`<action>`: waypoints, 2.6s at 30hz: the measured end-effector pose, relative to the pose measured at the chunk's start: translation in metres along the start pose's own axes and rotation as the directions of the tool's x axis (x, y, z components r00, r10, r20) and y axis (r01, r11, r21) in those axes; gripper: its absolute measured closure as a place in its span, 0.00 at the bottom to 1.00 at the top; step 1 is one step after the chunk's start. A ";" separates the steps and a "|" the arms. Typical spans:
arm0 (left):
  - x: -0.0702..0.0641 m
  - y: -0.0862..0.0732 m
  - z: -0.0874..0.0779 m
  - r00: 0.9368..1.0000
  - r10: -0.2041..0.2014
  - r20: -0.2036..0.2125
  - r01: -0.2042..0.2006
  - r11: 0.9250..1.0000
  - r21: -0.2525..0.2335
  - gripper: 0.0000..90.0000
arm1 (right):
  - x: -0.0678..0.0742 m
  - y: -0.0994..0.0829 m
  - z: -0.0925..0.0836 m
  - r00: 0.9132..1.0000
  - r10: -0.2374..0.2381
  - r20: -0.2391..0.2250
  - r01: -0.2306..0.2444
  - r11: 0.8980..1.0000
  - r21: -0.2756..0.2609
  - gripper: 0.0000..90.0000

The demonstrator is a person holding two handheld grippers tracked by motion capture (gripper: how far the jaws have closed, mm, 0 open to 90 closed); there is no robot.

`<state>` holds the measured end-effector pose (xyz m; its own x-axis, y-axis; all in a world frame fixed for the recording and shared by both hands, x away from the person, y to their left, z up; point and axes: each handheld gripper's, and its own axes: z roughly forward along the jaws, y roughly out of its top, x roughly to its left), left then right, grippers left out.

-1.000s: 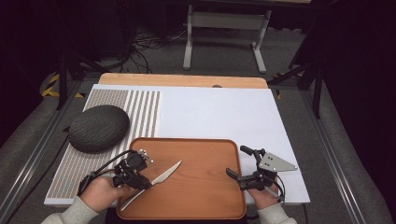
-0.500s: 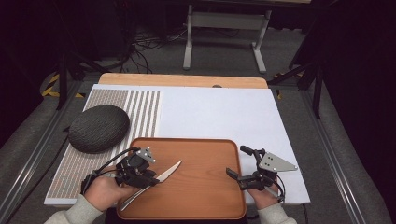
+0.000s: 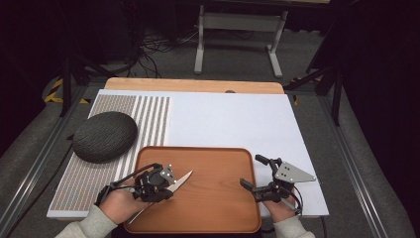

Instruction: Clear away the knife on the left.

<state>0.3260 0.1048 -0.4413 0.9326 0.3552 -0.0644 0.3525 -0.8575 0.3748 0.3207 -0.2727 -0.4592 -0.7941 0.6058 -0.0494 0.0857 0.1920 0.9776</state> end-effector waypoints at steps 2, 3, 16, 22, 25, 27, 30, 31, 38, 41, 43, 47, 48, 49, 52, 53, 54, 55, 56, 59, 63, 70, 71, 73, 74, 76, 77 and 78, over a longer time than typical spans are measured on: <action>0.000 0.000 0.003 1.000 0.009 -0.011 -0.009 1.000 0.021 1.00 | 0.000 0.000 0.000 1.000 -0.001 -0.001 0.002 1.000 0.002 0.04; 0.000 0.000 0.004 1.000 0.009 -0.011 -0.008 1.000 0.024 1.00 | 0.000 0.000 0.000 1.000 -0.002 -0.001 0.002 1.000 0.001 0.04; -0.001 0.001 0.008 0.998 0.007 -0.058 -0.005 0.999 0.034 1.00 | 0.000 0.000 0.000 1.000 -0.003 0.001 0.003 1.000 0.001 0.04; 0.005 -0.003 0.006 0.996 -0.013 -0.083 0.016 0.999 0.034 1.00 | 0.000 0.000 0.000 1.000 -0.005 0.000 0.005 1.000 -0.001 0.04; 0.007 -0.005 0.005 0.996 -0.026 -0.088 0.029 0.999 0.031 1.00 | 0.000 0.000 -0.001 1.000 -0.004 0.002 0.004 1.000 0.000 0.04; 0.008 -0.006 0.005 0.996 -0.029 -0.087 0.032 0.999 0.031 1.00 | 0.000 0.000 -0.001 1.000 -0.005 0.001 0.005 1.000 0.000 0.04; 0.012 -0.010 0.003 0.995 -0.043 -0.093 0.046 0.999 0.024 1.00 | 0.000 0.000 0.000 1.000 -0.004 0.003 0.004 1.000 0.001 0.04; 0.012 -0.010 0.003 0.995 -0.043 -0.093 0.046 0.999 0.024 1.00 | 0.000 0.000 0.000 1.000 -0.004 0.003 0.004 1.000 0.002 0.04; 0.018 -0.017 0.000 0.992 -0.070 -0.107 0.073 0.997 0.016 1.00 | 0.000 0.000 0.000 1.000 -0.002 0.003 0.002 1.000 0.002 0.04; 0.021 -0.022 -0.001 0.990 -0.087 -0.109 0.089 0.996 0.014 1.00 | 0.000 -0.001 0.000 1.000 -0.002 0.003 0.002 1.000 0.003 0.04; 0.023 -0.024 -0.002 0.989 -0.094 -0.112 0.096 0.995 0.006 1.00 | -0.001 -0.001 0.001 1.000 -0.001 0.003 0.001 1.000 0.004 0.04; 0.026 -0.027 -0.004 0.986 -0.114 -0.119 0.116 0.993 0.011 1.00 | -0.001 -0.001 0.001 1.000 0.000 0.002 0.000 1.000 0.004 0.04; 0.026 -0.028 -0.004 0.986 -0.117 -0.121 0.119 0.993 0.014 1.00 | -0.001 -0.001 0.001 1.000 0.000 0.003 0.000 1.000 0.003 0.04; 0.027 -0.029 -0.005 0.985 -0.124 -0.123 0.126 0.992 0.010 1.00 | -0.001 -0.001 0.001 1.000 0.000 0.003 0.000 1.000 0.003 0.04; 0.029 -0.032 -0.006 0.983 -0.133 -0.129 0.136 0.991 0.010 1.00 | -0.001 -0.001 0.001 1.000 0.002 0.002 -0.002 1.000 0.002 0.04; 0.029 -0.033 -0.006 0.982 -0.140 -0.128 0.142 0.990 0.008 1.00 | -0.001 -0.001 0.001 1.000 0.002 0.002 -0.002 1.000 0.002 0.04; 0.030 -0.034 -0.007 0.982 -0.137 -0.128 0.139 0.990 0.006 1.00 | -0.001 -0.001 0.001 1.000 0.001 0.003 -0.001 1.000 0.003 0.04; 0.030 -0.034 -0.007 0.982 -0.137 -0.128 0.139 0.990 0.006 1.00 | -0.001 -0.001 0.001 1.000 0.001 0.003 -0.001 1.000 0.004 0.04; 0.031 -0.036 -0.007 0.981 -0.144 -0.132 0.146 0.989 0.005 1.00 | -0.001 -0.001 0.001 1.000 0.002 0.003 -0.002 1.000 0.004 0.04; 0.033 -0.039 -0.008 0.980 -0.152 -0.128 0.153 0.988 -0.002 1.00 | 0.000 -0.001 0.001 1.000 0.002 0.003 -0.002 1.000 0.004 0.04; 0.035 -0.042 -0.009 0.978 -0.169 -0.126 0.170 0.985 -0.005 1.00 | 0.000 -0.001 0.001 1.000 0.001 0.003 -0.001 1.000 0.006 0.04; 0.037 -0.045 -0.010 0.975 -0.183 -0.128 0.183 0.983 -0.008 1.00 | 0.000 -0.001 0.001 1.000 0.000 0.002 0.000 1.000 0.007 0.04; 0.037 -0.045 -0.010 0.974 -0.185 -0.128 0.185 0.983 -0.008 1.00 | 0.000 -0.001 0.001 1.000 0.000 0.002 0.000 1.000 0.007 0.04; 0.038 -0.046 -0.011 0.974 -0.187 -0.127 0.188 0.982 -0.004 1.00 | 0.000 -0.001 0.001 1.000 0.000 0.002 0.000 1.000 0.007 0.04; 0.038 -0.047 -0.011 0.973 -0.193 -0.126 0.193 0.981 -0.006 1.00 | 0.000 -0.001 0.001 1.000 -0.001 0.002 0.001 1.000 0.006 0.04; 0.038 -0.047 -0.011 0.973 -0.194 -0.126 0.195 0.981 -0.007 1.00 | 0.000 -0.001 0.001 1.000 0.000 0.003 0.000 1.000 0.006 0.04; 0.039 -0.048 -0.012 0.973 -0.194 -0.125 0.194 0.981 -0.007 1.00 | 0.000 -0.001 0.001 1.000 0.000 0.002 0.000 1.000 0.007 0.04; 0.039 -0.048 -0.012 0.973 -0.194 -0.125 0.194 0.981 -0.007 1.00 | 0.000 -0.001 0.001 1.000 -0.001 0.002 0.001 1.000 0.008 0.04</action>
<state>0.3443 0.1638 -0.4511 0.8293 0.5585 -0.0193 0.5265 -0.7693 0.3619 0.3215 -0.2722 -0.4605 -0.7929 0.6072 -0.0507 0.0895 0.1984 0.9760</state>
